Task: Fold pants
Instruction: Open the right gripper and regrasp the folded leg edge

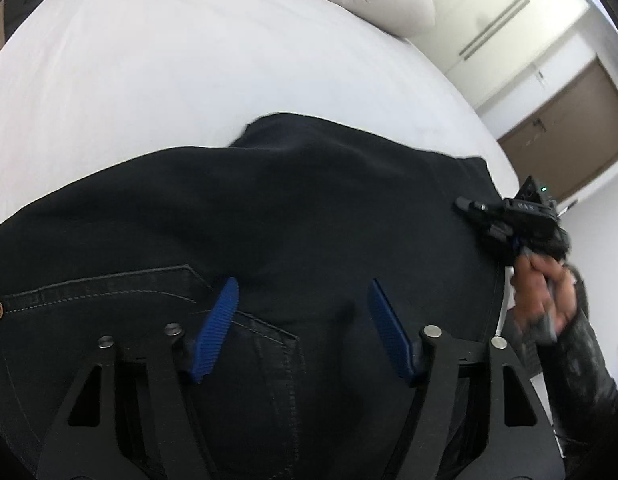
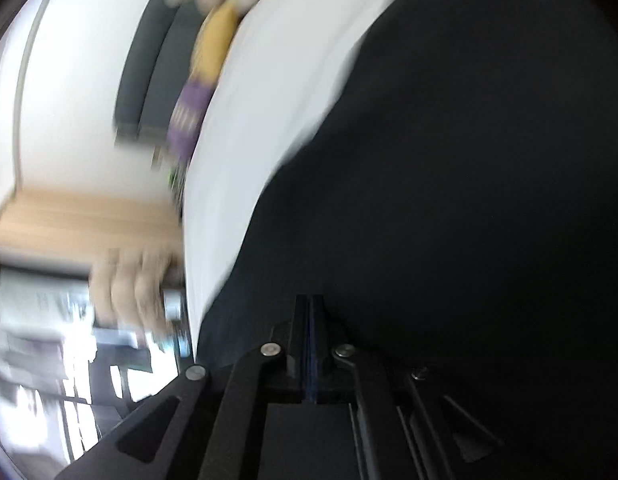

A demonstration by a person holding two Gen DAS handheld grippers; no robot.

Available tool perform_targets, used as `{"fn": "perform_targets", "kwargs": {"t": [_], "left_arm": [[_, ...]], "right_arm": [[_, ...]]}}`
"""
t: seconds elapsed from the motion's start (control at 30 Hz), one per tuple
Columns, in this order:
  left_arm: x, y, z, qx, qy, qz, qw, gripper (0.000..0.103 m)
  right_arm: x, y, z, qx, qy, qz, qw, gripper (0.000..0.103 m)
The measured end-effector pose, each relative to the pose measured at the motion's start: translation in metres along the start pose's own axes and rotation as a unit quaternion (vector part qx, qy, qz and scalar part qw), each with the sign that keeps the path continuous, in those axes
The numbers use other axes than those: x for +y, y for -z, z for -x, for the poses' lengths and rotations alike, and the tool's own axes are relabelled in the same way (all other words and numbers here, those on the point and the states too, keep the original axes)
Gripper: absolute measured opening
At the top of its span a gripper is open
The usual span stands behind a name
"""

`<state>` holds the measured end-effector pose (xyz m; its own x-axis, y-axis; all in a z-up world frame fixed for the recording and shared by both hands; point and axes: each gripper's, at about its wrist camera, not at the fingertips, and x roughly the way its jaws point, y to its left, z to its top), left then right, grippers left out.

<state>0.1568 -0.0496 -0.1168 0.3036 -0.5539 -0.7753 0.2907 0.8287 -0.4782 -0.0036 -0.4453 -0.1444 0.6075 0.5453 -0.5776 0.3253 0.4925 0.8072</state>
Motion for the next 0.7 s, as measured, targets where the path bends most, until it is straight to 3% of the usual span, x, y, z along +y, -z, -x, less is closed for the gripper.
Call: {"fn": "perform_targets", "kwargs": {"t": [0.1, 0.2, 0.3, 0.33, 0.37, 0.47, 0.57, 0.6, 0.67, 0.7], "left_arm": [[0.003, 0.003, 0.002, -0.001, 0.002, -0.001, 1.0000, 0.063], [0.009, 0.004, 0.003, -0.007, 0.011, 0.004, 0.9999, 0.063], [0.021, 0.006, 0.005, -0.016, 0.016, 0.025, 0.9994, 0.054], [0.022, 0.008, 0.008, -0.020, 0.014, 0.031, 0.9992, 0.054], [0.021, 0.010, 0.011, -0.024, 0.012, 0.033, 0.9991, 0.054], [-0.002, 0.014, 0.018, -0.035, 0.010, 0.009, 0.9993, 0.054], [-0.027, 0.024, 0.021, -0.041, -0.020, -0.043, 0.9981, 0.054], [-0.025, 0.029, 0.019, -0.034, -0.032, -0.048, 0.9978, 0.054], [-0.002, 0.038, 0.023, -0.027, -0.037, -0.021, 0.9987, 0.054], [0.010, 0.043, 0.028, -0.030, -0.028, -0.006, 0.9991, 0.054]], "right_arm": [[-0.026, -0.059, 0.038, -0.079, 0.046, -0.016, 0.996, 0.000], [-0.050, -0.107, 0.078, -0.155, 0.091, -0.066, 0.982, 0.000], [-0.033, -0.118, 0.111, -0.200, 0.150, -0.061, 0.966, 0.005], [-0.015, -0.108, 0.114, -0.200, 0.140, -0.034, 0.969, 0.005], [0.004, -0.091, 0.109, -0.186, 0.113, -0.015, 0.976, 0.005], [0.050, -0.009, 0.069, -0.091, 0.016, 0.049, 0.995, 0.005], [0.083, 0.078, 0.001, 0.021, -0.052, 0.071, 0.996, 0.005], [0.089, 0.110, -0.027, 0.065, -0.063, 0.077, 0.993, 0.005], [0.086, 0.133, -0.076, 0.114, -0.052, 0.072, 0.989, 0.000], [0.088, 0.138, -0.090, 0.116, -0.037, 0.077, 0.990, 0.000]]}}
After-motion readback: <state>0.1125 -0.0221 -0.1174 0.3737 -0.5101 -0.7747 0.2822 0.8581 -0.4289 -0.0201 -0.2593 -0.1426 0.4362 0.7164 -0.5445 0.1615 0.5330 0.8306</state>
